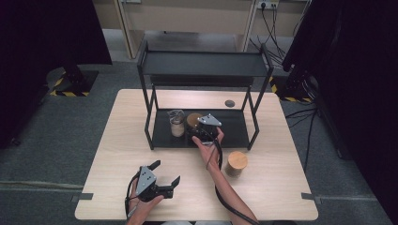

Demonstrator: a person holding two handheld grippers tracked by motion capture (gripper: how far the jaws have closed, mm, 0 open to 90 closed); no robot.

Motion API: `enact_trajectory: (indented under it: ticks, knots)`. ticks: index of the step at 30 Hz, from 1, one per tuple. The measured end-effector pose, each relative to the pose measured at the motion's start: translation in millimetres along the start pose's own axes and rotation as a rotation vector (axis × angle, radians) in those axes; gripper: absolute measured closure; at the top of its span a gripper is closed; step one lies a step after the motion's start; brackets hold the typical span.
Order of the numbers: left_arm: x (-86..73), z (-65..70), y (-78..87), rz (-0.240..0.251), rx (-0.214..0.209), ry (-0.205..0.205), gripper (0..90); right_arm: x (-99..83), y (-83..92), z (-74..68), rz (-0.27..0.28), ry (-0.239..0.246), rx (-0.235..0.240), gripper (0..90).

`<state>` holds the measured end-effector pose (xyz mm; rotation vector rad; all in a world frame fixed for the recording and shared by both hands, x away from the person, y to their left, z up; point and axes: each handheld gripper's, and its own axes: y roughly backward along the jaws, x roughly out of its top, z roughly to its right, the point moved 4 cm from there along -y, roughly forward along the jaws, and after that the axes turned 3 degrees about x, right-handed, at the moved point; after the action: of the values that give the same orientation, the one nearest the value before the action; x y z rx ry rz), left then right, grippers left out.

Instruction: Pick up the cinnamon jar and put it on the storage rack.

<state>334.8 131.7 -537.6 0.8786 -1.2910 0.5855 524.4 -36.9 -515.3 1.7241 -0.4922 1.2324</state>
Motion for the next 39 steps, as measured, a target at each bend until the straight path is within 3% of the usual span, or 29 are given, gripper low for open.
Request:
enact_trajectory:
  ticks: [7,12,21,30,39]
  knots:
    - [0.0,0.2,0.1,0.001,0.000,-0.002,3.4,-0.5,-2.8,-0.4,0.000,0.004,-0.005,26.3]
    - [0.0,0.3,0.0,0.001,0.001,-0.003,3.4,-2.5,-3.4,0.0,-0.002,0.041,-0.021,25.1]
    - [0.0,0.4,0.0,0.001,0.001,-0.003,3.4,0.3,4.4,1.4,0.002,0.006,-0.029,13.9]
    - [0.0,0.2,-0.2,0.000,0.001,-0.003,3.4,3.4,14.3,1.2,0.009,-0.047,-0.003,6.6]
    - [0.0,0.2,-0.1,-0.001,0.001,-0.004,3.4,5.9,23.7,1.3,0.008,-0.050,-0.008,6.2]
